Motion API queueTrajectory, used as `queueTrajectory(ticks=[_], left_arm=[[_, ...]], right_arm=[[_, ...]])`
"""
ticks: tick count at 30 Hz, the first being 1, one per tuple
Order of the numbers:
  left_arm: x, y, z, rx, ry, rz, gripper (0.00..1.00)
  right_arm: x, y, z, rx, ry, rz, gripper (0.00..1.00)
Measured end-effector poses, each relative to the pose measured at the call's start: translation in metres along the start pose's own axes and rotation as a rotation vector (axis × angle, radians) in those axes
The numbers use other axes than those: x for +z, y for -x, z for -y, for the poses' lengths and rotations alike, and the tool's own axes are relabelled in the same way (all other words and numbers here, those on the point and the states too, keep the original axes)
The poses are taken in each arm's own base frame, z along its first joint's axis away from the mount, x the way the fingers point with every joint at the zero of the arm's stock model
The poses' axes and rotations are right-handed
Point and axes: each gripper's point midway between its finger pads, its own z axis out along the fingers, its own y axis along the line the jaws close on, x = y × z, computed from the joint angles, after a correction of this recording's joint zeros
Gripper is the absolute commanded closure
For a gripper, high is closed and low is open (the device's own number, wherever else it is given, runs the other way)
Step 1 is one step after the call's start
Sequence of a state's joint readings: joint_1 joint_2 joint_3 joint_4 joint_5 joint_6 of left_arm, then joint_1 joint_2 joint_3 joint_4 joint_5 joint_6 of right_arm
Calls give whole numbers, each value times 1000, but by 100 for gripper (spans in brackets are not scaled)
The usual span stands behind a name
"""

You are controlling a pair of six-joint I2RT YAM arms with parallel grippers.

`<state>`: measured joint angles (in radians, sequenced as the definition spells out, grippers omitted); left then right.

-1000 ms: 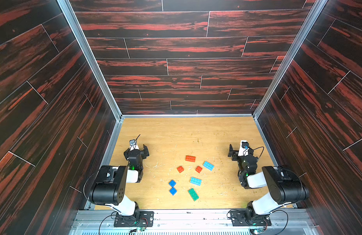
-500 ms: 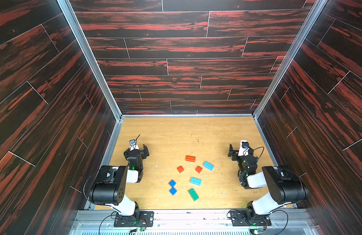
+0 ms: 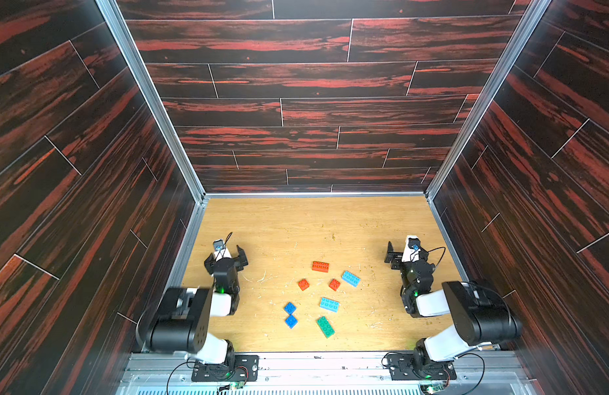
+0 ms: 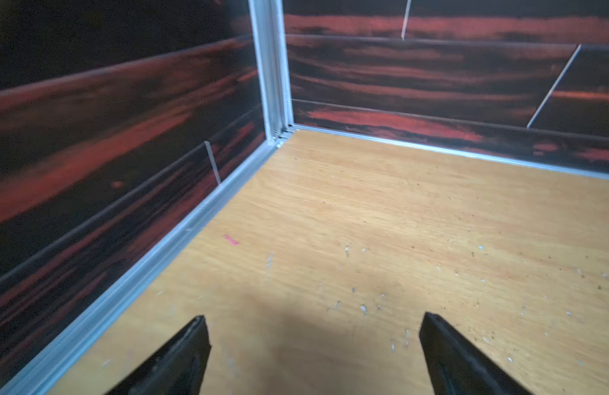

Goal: Assemble a heart with lego
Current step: Move the lego brick at the center of the board.

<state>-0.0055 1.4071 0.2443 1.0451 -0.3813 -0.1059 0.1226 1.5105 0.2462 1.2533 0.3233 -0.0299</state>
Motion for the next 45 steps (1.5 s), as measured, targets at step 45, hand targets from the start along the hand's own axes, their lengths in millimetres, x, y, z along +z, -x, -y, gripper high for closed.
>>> queueTrajectory(ticks=[45], left_arm=[[-168, -36, 135, 49, -533, -764, 5]], right_arm=[[-115, 16, -195, -21, 559, -555, 2]])
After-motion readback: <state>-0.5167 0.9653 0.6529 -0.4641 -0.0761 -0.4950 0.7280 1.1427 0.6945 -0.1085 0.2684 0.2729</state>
